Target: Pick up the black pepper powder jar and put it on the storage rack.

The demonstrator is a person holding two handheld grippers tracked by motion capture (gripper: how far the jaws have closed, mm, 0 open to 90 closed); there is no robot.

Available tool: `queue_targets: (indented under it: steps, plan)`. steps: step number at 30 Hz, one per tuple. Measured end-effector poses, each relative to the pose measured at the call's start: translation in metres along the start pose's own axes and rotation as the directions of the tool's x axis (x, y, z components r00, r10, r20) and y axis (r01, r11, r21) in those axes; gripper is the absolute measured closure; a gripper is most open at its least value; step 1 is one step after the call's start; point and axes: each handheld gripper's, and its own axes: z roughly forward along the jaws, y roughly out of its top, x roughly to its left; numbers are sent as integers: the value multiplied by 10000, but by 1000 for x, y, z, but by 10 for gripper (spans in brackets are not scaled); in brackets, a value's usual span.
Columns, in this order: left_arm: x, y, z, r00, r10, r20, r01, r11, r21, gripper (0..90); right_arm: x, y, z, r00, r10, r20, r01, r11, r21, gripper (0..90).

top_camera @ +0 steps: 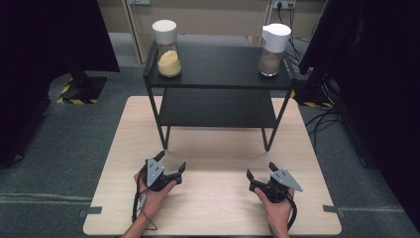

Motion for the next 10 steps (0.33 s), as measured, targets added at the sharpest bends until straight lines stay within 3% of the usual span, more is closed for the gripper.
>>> queue_targets:
  steps: [10]
  plan:
    - [0, 0, 0, 10000, -5, -4, 5, 10000, 7, 100, -1, -1, -1, 10000, 61, -27, -61, 10000, -73, 67]
